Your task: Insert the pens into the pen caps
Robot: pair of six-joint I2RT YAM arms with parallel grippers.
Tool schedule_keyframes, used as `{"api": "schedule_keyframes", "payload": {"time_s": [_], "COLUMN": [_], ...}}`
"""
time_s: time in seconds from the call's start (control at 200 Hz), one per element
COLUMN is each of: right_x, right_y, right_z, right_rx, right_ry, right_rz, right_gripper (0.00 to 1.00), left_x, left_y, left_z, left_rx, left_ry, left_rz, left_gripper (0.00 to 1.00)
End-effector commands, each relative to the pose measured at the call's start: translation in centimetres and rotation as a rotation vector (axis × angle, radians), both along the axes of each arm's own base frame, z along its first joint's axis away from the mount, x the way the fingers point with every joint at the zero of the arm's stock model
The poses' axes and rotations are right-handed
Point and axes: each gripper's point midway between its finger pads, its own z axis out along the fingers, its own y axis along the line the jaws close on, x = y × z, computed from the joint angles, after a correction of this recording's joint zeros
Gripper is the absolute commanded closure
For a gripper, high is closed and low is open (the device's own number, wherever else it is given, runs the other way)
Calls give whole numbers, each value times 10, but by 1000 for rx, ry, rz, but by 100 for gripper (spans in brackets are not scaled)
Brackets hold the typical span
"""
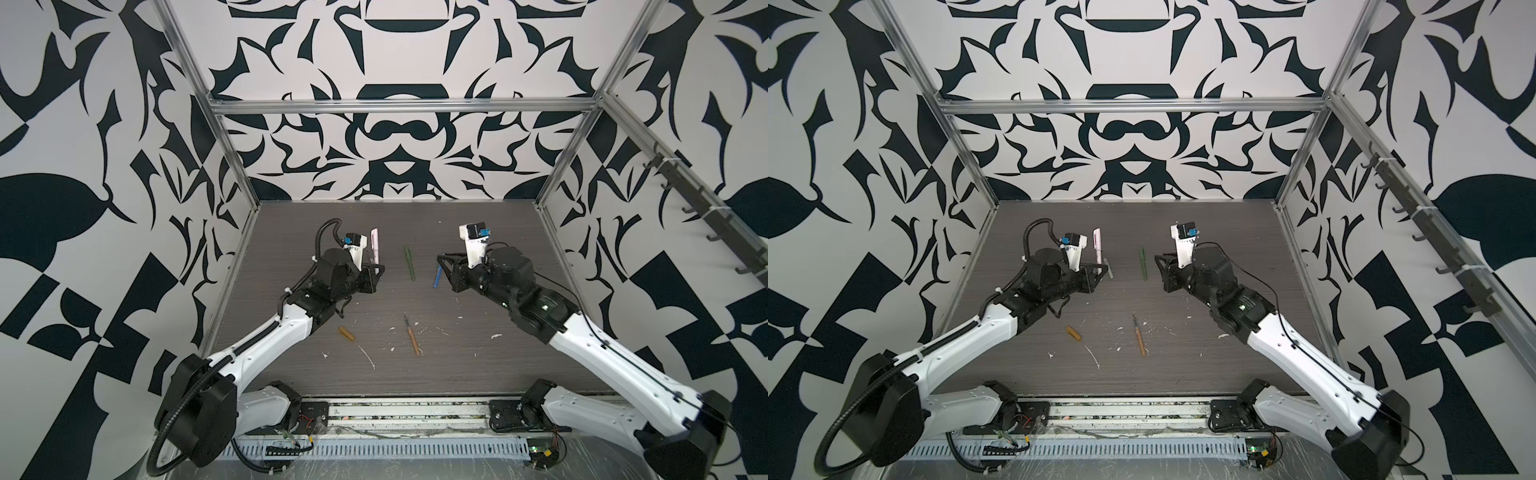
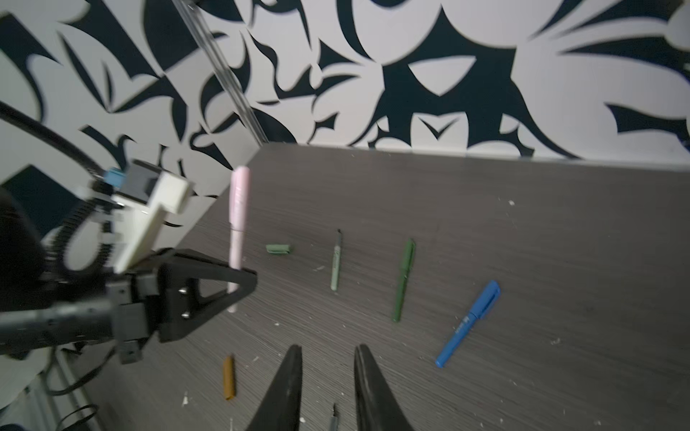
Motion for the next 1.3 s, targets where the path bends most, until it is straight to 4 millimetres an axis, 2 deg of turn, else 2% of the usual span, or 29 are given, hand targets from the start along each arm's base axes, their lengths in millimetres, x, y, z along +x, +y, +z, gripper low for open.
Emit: {"api": "schedule_keyframes", "payload": {"time_s": [0.0, 0.11, 0.22, 0.29, 0.43, 0.545, 0.715, 0.945, 1.185, 1.295], "right_x": [21, 35, 42, 43, 42, 41, 39, 40, 42, 42], "right_y": [-3, -13, -31, -36, -57, -70, -76, -73, -70, -67], "right_z": [-20, -49, -82, -94, -113, -122, -131, -136, -140, -140], "right_rx": [41, -7, -44, -35, -41, -43, -34, -42, -65, -64], "right_ry": [33, 34, 50, 29, 32, 18, 40, 51, 61, 65], "right_rz": [-44, -109, -226, -256, -364, -434, -474, -470, -470, -461], "right_gripper": [73, 73, 74, 74, 74, 75, 75, 76, 78, 78], "left_x": [20, 34, 44, 48, 54, 59, 66, 70, 70, 69], "left_y": [3, -3, -9, -13, -35, -47, -53, -59, -59, -58], "left_z": [-22, -41, -60, -74, -90, -101, -123, -148, -161, -169], "left_rx": [59, 85, 110, 124, 174, 192, 243, 313, 373, 402], "left_ry": [93, 162, 251, 329, 450, 503, 561, 624, 660, 681], "left_rz": [100, 141, 198, 217, 163, 153, 145, 106, 87, 77], "left_gripper": [100, 100, 100, 100, 100, 100, 100, 100, 100, 91]}}
